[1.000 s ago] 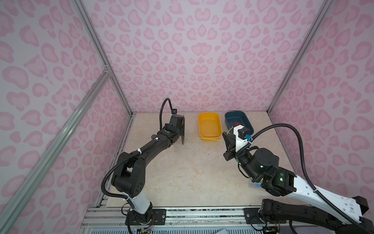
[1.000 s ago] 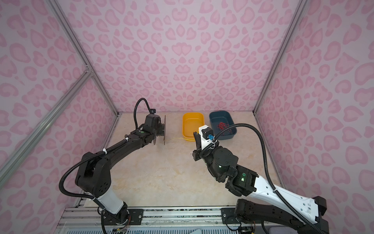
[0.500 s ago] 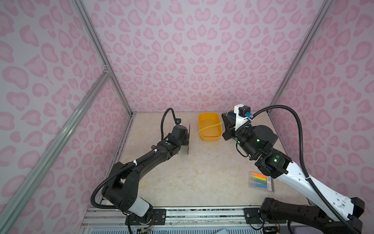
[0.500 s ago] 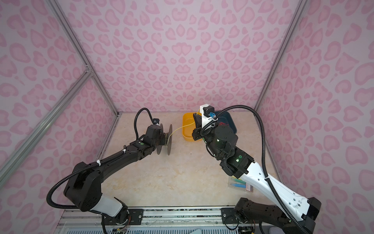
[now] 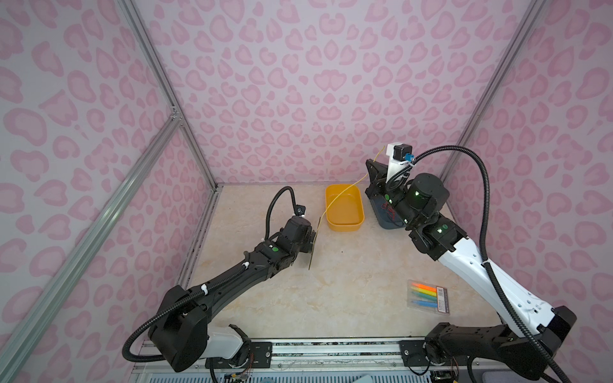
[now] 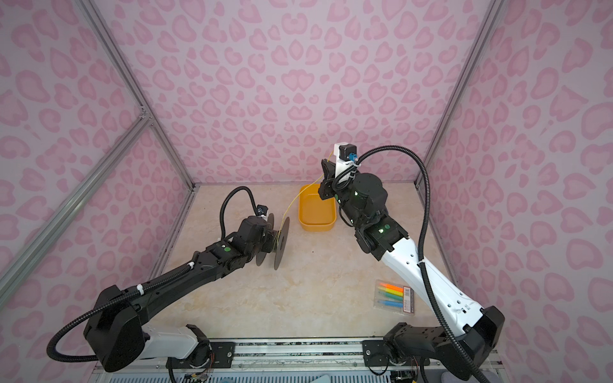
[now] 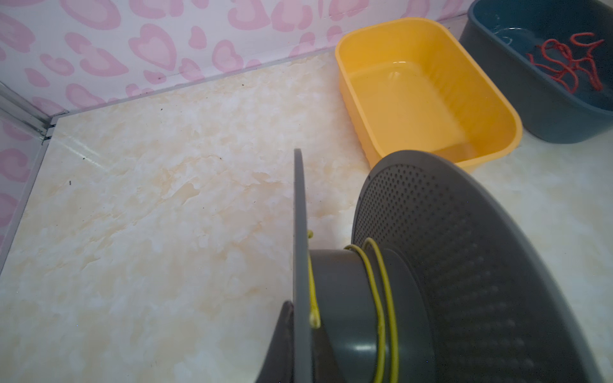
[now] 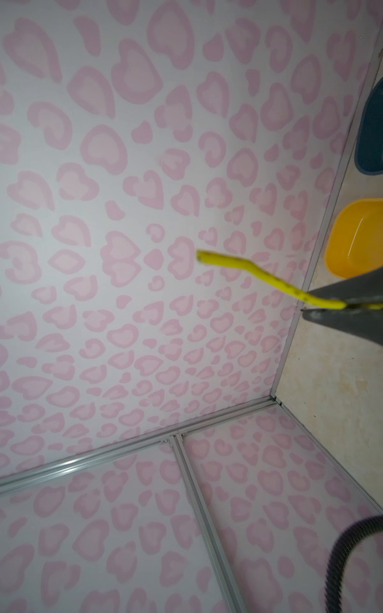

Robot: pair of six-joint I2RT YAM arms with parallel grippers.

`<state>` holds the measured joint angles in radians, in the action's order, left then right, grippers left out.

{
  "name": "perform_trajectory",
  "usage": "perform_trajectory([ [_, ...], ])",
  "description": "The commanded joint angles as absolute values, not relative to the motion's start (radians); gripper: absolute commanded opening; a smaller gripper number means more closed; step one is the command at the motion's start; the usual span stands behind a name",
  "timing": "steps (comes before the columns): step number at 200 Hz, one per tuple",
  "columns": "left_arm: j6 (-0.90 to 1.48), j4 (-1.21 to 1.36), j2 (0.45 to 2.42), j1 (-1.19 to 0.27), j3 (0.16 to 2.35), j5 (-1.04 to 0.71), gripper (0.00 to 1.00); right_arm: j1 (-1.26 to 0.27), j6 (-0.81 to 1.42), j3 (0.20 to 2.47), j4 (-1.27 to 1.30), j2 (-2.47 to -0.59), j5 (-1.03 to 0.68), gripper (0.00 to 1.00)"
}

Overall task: Wrap the cables
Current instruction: 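Lift the wire high over the teal tub with the right gripper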

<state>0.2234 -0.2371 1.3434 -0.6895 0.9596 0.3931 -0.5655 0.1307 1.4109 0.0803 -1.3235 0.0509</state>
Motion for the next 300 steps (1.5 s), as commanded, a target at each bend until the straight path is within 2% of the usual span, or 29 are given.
perform_trajectory([
  [1, 0.209, -0.304, 1.295, -0.708, 0.954, 0.354, 0.04, -0.518, 0.155, 1.476, 0.114, -1.385, -0.014, 0.00],
  [67, 0.201, -0.426, 1.145, -0.734, 0.896, 0.317, 0.04, -0.392, 0.207, 1.622, 0.125, -1.561, -0.075, 0.00],
  [155, 0.200, -0.461, 1.167, -0.835, 0.874, 0.314, 0.04, -0.336, 0.216, 1.827, 0.050, -1.702, -0.130, 0.00],
  [300, 0.192, -0.485, 1.199, -1.014, 0.896, 0.317, 0.04, -0.309, 0.234, 1.913, 0.012, -1.816, -0.164, 0.00],
])
